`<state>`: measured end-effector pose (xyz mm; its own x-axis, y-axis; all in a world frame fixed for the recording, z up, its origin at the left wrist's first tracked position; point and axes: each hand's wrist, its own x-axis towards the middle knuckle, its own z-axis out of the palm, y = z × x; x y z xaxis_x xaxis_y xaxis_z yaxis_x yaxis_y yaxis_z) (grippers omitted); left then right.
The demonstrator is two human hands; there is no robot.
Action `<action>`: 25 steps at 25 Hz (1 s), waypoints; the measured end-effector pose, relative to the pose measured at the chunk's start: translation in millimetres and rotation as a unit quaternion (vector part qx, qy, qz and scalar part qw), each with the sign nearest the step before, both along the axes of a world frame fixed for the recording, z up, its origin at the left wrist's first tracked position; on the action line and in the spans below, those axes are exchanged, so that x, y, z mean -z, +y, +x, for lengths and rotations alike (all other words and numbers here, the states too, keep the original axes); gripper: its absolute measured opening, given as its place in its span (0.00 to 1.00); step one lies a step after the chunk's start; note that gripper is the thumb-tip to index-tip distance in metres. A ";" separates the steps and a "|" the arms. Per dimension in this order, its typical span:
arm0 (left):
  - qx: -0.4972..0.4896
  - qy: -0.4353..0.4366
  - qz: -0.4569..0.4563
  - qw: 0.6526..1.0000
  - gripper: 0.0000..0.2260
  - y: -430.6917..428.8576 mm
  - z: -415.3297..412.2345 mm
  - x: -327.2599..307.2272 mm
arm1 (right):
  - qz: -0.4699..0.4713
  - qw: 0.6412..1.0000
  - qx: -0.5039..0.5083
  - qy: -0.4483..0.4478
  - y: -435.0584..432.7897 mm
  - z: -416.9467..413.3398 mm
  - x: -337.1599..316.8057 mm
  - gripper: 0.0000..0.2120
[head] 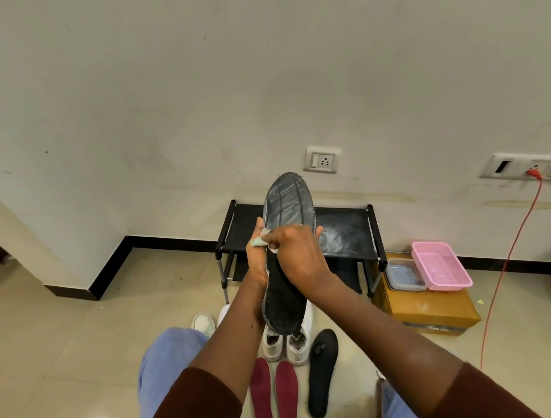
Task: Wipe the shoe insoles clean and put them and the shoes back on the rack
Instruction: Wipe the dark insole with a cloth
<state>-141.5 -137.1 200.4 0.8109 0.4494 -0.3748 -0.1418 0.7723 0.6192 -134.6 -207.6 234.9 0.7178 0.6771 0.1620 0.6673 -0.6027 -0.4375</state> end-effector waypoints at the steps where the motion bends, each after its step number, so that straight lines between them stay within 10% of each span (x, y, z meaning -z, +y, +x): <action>1: 0.019 -0.074 -0.044 0.996 0.26 -3.9 -2.3 -4.8 | 0.031 0.999 0.014 0.015 3.7 5.4 -6.0 0.15; 3: 0.021 -0.188 -0.040 0.981 0.24 -4.9 -5.4 -11.2 | 0.098 0.995 0.024 0.007 9.6 11.3 -8.6 0.14; 6: 0.012 -0.058 0.020 0.998 0.21 -3.3 -4.3 -13.7 | 0.102 0.994 0.027 -0.009 11.0 8.9 -8.0 0.12; 18: 0.010 -0.016 0.061 0.998 0.35 -10.8 -14.0 -16.9 | 0.045 0.997 0.008 0.059 -15.3 -3.2 0.0 0.12; 25: 0.033 -0.023 -0.007 0.999 0.11 -12.9 -20.2 -16.4 | 0.073 0.996 0.035 0.029 10.7 27.6 1.7 0.12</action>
